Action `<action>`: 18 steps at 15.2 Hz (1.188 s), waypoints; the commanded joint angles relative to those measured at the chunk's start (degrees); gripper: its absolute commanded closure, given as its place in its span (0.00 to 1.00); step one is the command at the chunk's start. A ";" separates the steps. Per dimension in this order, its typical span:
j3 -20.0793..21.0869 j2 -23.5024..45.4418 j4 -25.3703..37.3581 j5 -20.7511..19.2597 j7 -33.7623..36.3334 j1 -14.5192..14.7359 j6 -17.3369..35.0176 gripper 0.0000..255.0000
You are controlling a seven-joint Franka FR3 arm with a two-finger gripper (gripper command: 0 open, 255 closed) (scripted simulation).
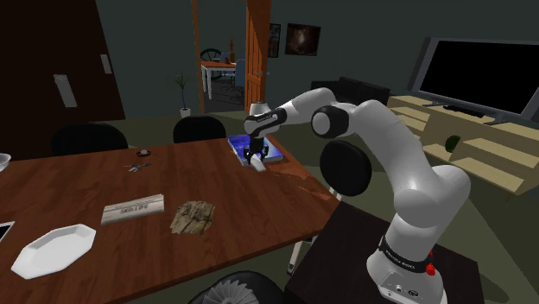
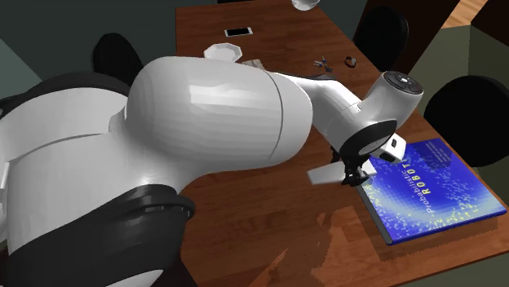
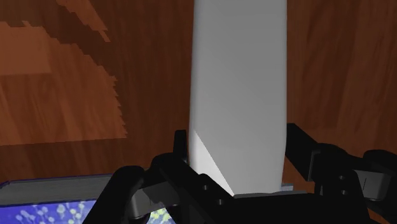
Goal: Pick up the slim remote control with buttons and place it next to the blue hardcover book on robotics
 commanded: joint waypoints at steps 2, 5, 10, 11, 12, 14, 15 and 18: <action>-0.05 1.46 0.42 -0.04 0.02 0.05 1.09 1.00; -0.10 3.24 1.27 -0.09 0.02 0.10 2.02 1.00; -0.12 3.85 1.59 -0.10 0.02 0.12 2.31 1.00; -0.12 3.85 1.59 -0.10 0.02 0.12 2.31 1.00; -0.12 3.85 1.59 -0.10 0.02 0.12 2.31 1.00; -0.11 4.18 2.23 -0.10 0.03 0.17 2.00 0.00; -0.11 4.38 2.51 -0.11 0.10 0.25 1.92 0.00; -0.11 4.51 2.73 -0.10 0.09 0.25 1.83 0.00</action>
